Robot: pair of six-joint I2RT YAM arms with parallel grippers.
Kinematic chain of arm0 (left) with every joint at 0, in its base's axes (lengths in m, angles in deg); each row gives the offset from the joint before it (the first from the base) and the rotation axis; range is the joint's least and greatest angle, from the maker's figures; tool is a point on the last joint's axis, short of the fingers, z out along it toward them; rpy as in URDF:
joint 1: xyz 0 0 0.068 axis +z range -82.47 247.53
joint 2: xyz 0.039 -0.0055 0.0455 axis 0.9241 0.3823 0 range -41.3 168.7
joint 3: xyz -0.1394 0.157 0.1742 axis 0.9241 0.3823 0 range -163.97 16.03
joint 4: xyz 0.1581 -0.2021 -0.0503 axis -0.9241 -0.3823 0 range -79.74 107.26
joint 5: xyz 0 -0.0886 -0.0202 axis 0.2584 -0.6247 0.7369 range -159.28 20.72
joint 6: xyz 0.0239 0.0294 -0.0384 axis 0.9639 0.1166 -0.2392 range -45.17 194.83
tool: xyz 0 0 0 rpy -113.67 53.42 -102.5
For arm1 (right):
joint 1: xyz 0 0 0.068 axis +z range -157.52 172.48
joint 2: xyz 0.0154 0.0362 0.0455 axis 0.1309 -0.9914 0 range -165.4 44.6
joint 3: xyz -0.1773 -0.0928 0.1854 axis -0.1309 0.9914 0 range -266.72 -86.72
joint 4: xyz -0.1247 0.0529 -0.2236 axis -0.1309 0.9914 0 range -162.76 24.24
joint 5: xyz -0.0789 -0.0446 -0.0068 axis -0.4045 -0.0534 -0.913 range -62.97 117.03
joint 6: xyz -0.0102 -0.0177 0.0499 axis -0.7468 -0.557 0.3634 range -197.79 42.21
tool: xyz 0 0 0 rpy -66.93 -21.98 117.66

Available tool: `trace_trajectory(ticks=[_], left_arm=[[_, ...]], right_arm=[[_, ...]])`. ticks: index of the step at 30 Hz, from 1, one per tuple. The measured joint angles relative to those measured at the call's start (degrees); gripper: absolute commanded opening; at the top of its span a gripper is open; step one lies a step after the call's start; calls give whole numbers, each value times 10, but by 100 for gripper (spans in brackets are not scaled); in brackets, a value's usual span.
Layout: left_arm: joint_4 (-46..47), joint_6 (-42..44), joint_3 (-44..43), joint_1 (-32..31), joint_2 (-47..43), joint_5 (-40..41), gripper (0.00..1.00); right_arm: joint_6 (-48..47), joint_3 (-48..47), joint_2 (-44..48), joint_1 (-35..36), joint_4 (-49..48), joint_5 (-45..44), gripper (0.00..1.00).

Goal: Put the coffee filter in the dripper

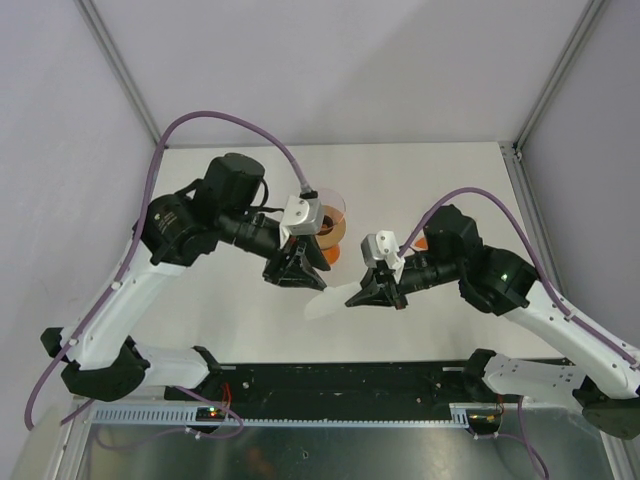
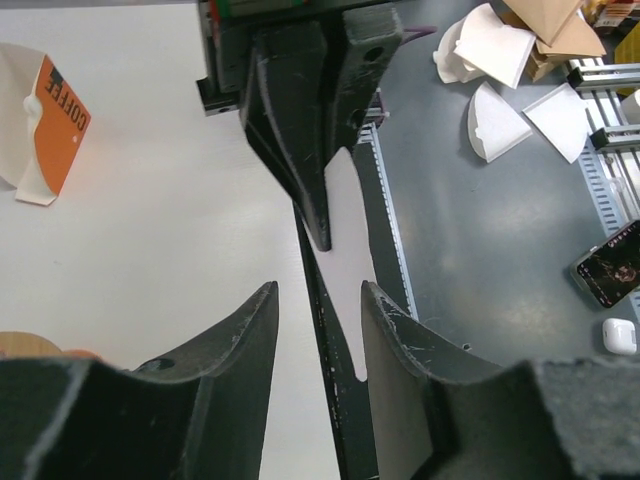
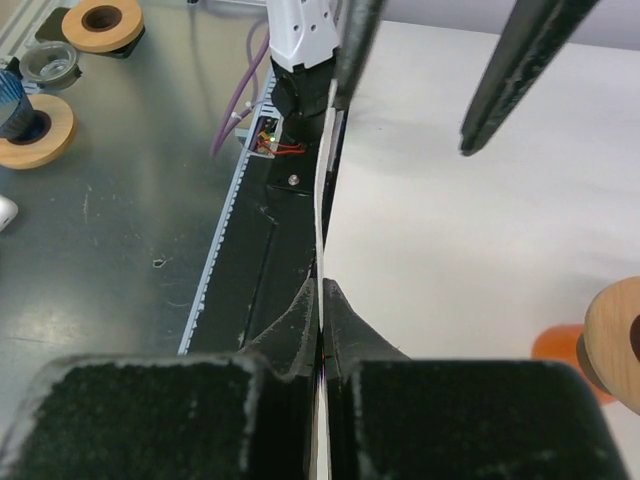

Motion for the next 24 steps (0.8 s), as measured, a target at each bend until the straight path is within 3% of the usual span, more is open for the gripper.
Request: trace_trajectory(ticks=[24], left_arm=[[-16,20,6,-19,-2,-1,41]], right_arm=[[11,0,-2,2,-20,-32,0]])
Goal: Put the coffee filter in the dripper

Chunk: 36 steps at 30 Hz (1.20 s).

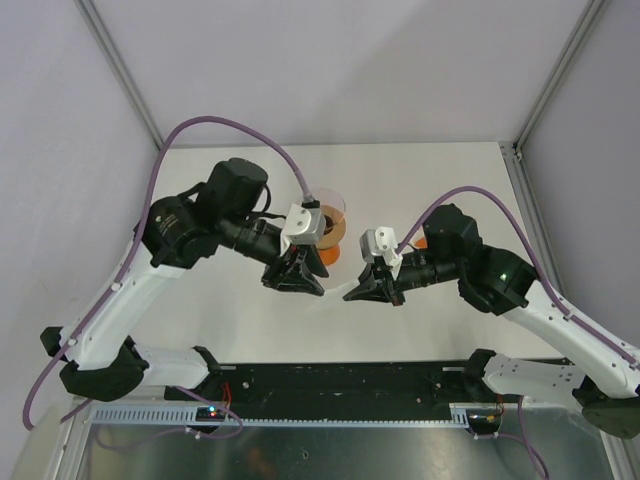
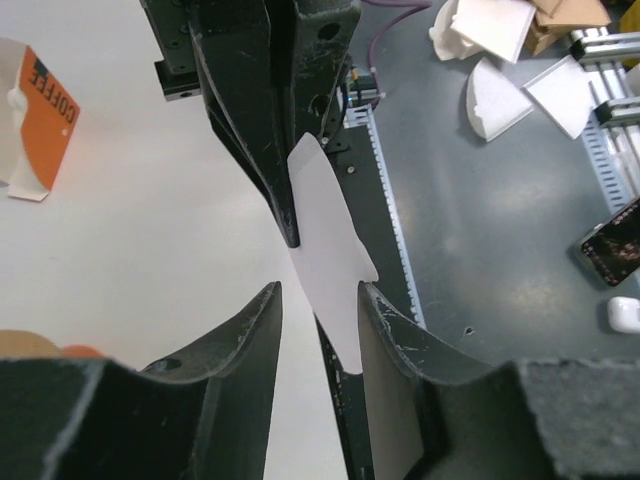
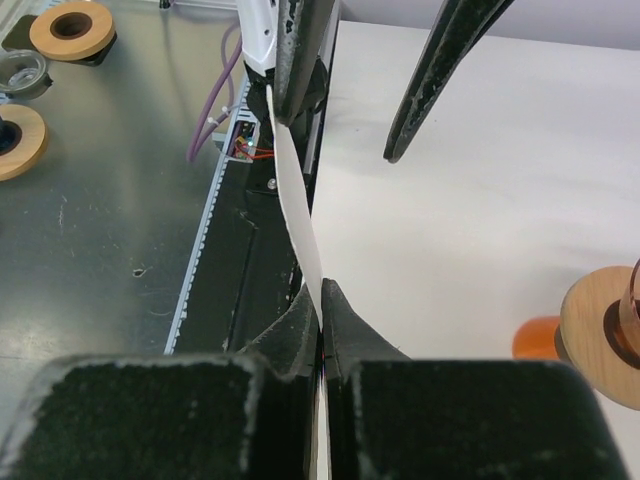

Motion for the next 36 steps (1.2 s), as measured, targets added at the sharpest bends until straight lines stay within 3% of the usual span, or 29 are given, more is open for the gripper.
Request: trace_trajectory(ticks=[12,30,36], left_arm=[[-37,45,-40,0,-4,37,45],[-35,24,-53,-2,13,52,31],[-32,18,-53,-4,16,50,17]], right_arm=[[7,0,0,0,3,-11,0],[10,0,0,0,4,-18,0],[10,0,0,0,7,-22,0]])
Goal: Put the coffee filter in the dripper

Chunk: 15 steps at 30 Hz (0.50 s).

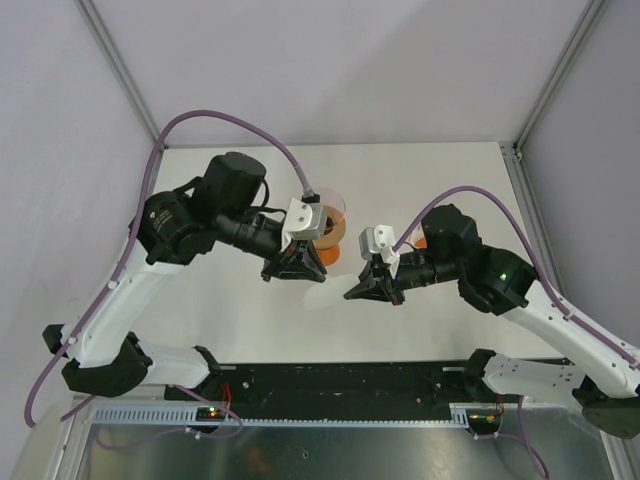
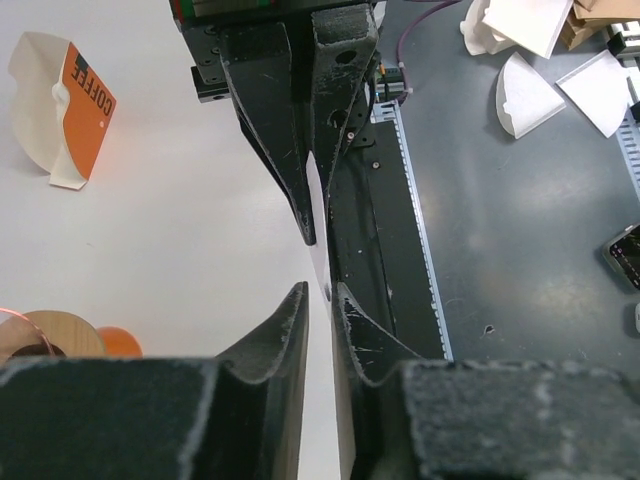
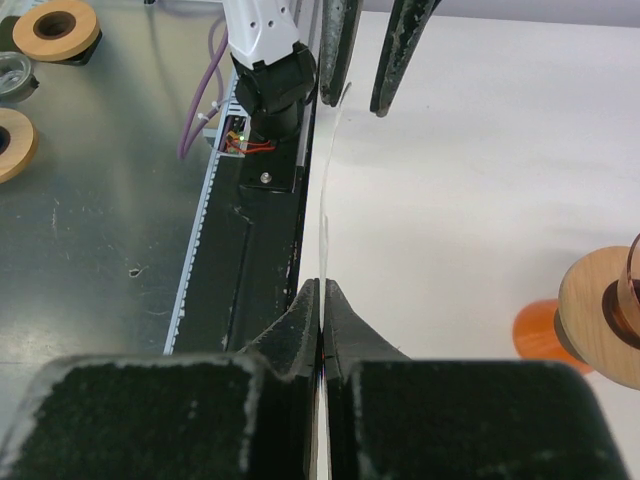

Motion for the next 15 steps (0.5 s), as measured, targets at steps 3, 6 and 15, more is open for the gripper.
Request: trace_trajectory(ticks=[3,6,15], left_arm=[[0,-4,0,0,1,-2,17],[1,-4,1,-1,1,-5,15],[1,-9,9,-3,2,-5,0]], right_arm=[[0,0,0,0,0,0,0],[0,0,0,0,0,0,0],[0,0,-3,0,0,-1,0]])
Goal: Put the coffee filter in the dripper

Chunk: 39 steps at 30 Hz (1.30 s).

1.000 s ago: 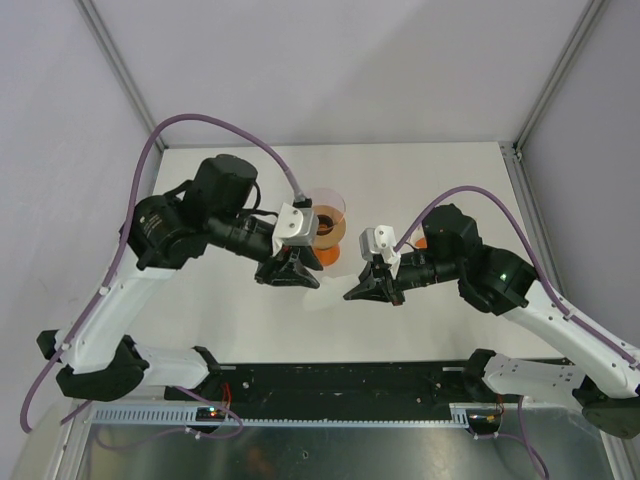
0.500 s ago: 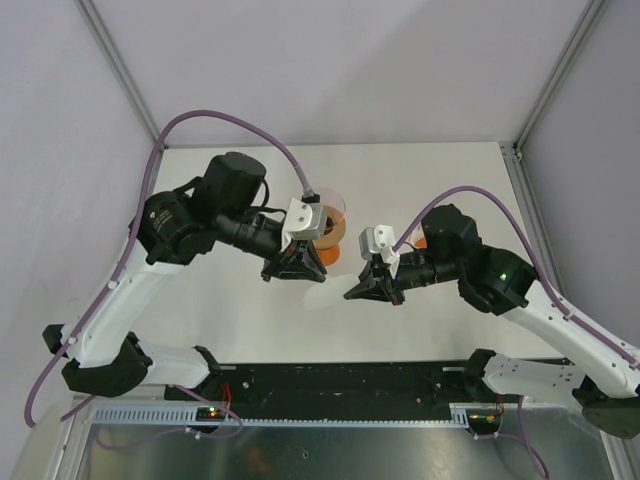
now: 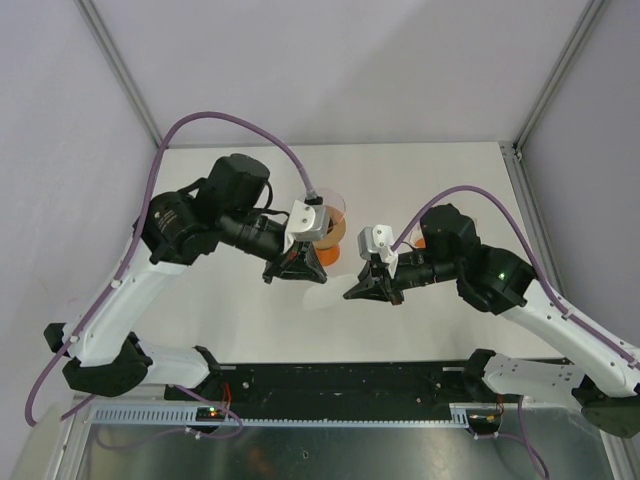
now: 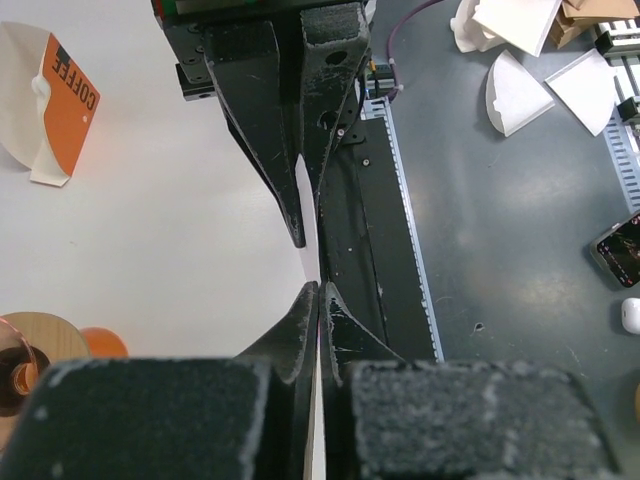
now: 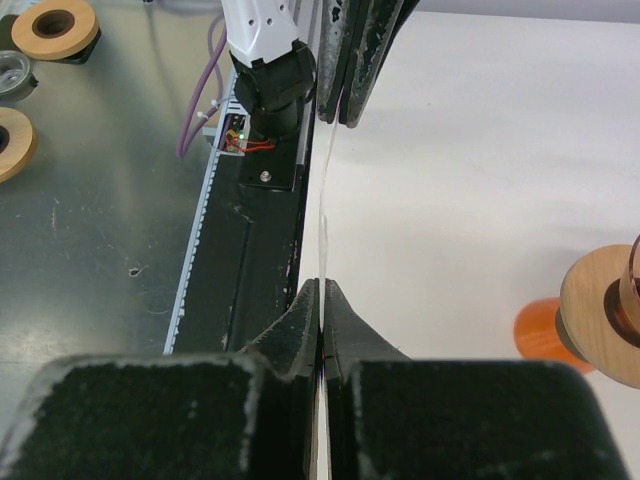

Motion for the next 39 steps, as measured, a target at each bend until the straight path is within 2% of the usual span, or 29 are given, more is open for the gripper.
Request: trace_trajectory(ticks=[12,13,15,18,21,22,25,29,34,37,39], left_arm=[[14,-20,12,-1,3,18,2],[16,-21,15,-1,3,21,6],[17,-24,18,-1,3,28,24],[18,-26,19,-1,3,36,44],[20,-22,19,-2,2,34,53],[20,-18,19,-2,1,33,52],[19,-9,19,-2,-3,28,39],[12,4,19,-2,-7,22,34],[9,5,18,-2,-7,32,20],[8,5,17,-2,-5,36,19],[8,5,17,-2,-3,37,23]], right_arm=[[-2,0,-3,-1,1,-14,0],[-3,0,-5,-2,1,-14,0],[-5,0,-7,-6,3,-14,0],[-7,0,-10,-10,7,-14,0],[-7,0,-10,-14,14,-14,0],[-7,0,-10,-15,15,-14,0],[-7,0,-11,-16,18,-14,0],[-7,0,-11,-16,19,-12,0],[-7,0,-14,-16,22,-9,0],[-7,0,-15,-16,22,-8,0],[-7,0,-15,-16,22,-7,0]])
